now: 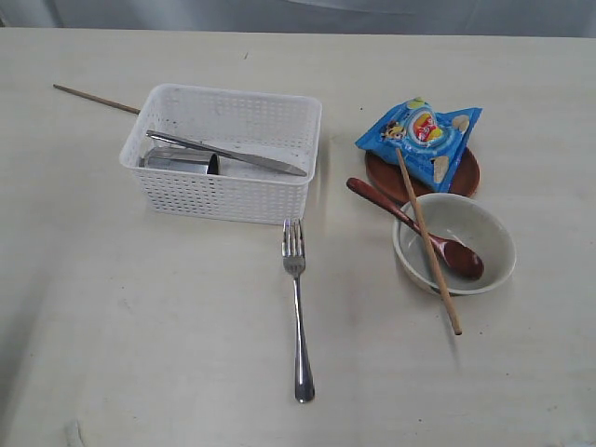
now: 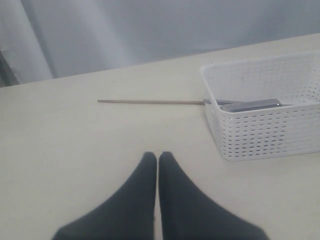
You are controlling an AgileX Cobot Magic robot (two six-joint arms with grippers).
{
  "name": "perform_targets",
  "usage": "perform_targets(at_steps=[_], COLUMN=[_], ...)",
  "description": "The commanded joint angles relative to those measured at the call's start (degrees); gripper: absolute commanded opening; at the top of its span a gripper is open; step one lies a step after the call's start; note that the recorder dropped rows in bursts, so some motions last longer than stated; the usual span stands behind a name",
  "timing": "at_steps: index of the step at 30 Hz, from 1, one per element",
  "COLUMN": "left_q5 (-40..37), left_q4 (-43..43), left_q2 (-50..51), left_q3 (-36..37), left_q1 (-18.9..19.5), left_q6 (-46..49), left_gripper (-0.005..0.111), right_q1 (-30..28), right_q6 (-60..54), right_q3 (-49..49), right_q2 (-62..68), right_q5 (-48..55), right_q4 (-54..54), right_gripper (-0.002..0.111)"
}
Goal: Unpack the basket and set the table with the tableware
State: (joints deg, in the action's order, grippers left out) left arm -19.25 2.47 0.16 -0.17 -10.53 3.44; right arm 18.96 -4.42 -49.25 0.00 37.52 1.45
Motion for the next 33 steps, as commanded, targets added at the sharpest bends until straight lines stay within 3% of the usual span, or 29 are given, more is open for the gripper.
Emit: perform_targets(at_steps=[1, 9, 13, 18, 24, 30, 33], left_q5=[0.38, 0.38, 0.38, 0.38, 0.38, 0.38, 0.38], left_q4=[0.25, 0.25, 0.25, 0.25, 0.25, 0.25, 0.25], left_q2=[-0.16, -0.16, -0.16, -0.16, -0.16, -0.16, -0.16], left_q3=[0.17, 0.17, 0.17, 0.17, 0.17, 0.17, 0.17], left_q1=[0.37, 0.37, 0.37, 0.37, 0.37, 0.37, 0.37], left_q6=[-0.26, -0.26, -0.26, -0.26, -0.26, -0.26, -0.26], left_gripper=[0.001, 0.001, 0.001, 0.001, 0.001, 0.001, 0.001], right_q1=[-4.84, -14.91, -18.97, -19.52, -19.52, -19.41, -19.41], right_q6=[-7.57, -13.40, -13.40, -13.40, -12.72, -12.72, -12.72], right_q3=[3.85, 16.93, 24.02, 32.17, 44.47, 49.25, 49.25], right_q2=[0.00, 0.00, 0.00, 0.00, 0.00, 0.00, 0.00], right_q5=[-5.07, -20.65, -22.61, -23.23, -35.37, -35.90, -30.74], right_q4=[1.96, 7.71, 7.54, 7.44, 7.44, 4.36, 1.88], right_gripper=[-0.001, -0.001, -0.001, -0.001, -0.001, -0.001, -0.001])
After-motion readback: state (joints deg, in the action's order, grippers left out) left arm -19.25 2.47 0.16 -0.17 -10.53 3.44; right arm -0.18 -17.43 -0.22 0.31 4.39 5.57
